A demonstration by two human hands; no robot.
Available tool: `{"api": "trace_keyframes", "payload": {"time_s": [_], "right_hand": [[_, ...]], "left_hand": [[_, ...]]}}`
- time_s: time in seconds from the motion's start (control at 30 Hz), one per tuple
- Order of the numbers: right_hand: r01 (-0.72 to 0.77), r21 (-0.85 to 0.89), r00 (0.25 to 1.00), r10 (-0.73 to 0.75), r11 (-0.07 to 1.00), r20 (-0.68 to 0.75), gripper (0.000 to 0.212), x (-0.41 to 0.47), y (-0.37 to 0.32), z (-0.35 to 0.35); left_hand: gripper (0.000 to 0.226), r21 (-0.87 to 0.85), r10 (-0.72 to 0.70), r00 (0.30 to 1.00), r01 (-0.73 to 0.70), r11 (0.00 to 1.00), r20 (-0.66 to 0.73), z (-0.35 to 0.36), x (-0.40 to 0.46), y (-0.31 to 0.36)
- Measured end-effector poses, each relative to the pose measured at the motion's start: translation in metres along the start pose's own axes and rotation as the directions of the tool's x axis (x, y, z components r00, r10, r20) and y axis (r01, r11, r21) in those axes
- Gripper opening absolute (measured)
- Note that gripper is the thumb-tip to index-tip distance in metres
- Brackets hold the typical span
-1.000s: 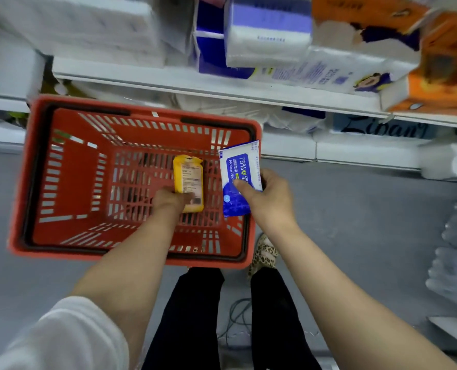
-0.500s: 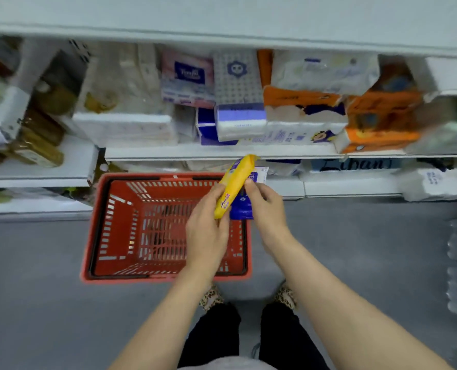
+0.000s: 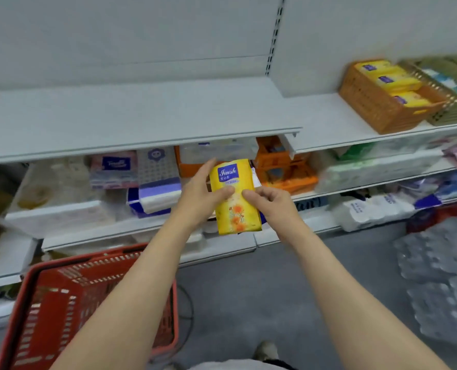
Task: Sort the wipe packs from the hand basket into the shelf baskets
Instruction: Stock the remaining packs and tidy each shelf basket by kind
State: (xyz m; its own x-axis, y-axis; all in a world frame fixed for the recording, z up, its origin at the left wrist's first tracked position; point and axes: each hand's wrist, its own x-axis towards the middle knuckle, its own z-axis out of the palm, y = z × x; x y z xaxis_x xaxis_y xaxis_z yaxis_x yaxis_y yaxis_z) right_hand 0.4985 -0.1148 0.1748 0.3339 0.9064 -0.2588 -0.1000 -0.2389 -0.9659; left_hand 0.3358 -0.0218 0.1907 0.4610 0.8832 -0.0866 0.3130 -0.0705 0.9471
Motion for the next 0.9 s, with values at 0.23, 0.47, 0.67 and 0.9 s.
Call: {"api": "trace_keyframes", "payload": {"time_s": [0.23, 0.47, 0.67, 0.9], "right_hand": [[0.106, -0.059, 0.983, -0.113, 0.993, -0.143, 0.017, 0.027, -0.046, -0.142], [0.177, -0.164, 0.967, -0.202, 0.971, -0.154, 0.020, 0.042, -0.087, -0.277], [0.189, -0.157, 0.959, -0.217, 0.969, -0.181, 0.023, 0.080, -0.107, -0.371], [0.277, -0.148, 0.899, -0.310, 0.949, -0.310, 0.014, 0.172, -0.148, -0.479]], "left_hand": [[0.034, -0.323, -0.063, 0.998, 0.051, 0.945, -0.025, 0.114, 0.056, 0.074], [0.031, -0.327, -0.073, 0.995, 0.094, 0.940, 0.074, 0.216, 0.111, 0.127], [0.030, -0.220, 0.007, 0.959, 0.058, 0.974, 0.284, 0.274, 0.177, 0.185], [0.021, -0.443, 0.019, 0.979, 0.076, 0.893, 0.205, 0.361, 0.296, 0.230]]}}
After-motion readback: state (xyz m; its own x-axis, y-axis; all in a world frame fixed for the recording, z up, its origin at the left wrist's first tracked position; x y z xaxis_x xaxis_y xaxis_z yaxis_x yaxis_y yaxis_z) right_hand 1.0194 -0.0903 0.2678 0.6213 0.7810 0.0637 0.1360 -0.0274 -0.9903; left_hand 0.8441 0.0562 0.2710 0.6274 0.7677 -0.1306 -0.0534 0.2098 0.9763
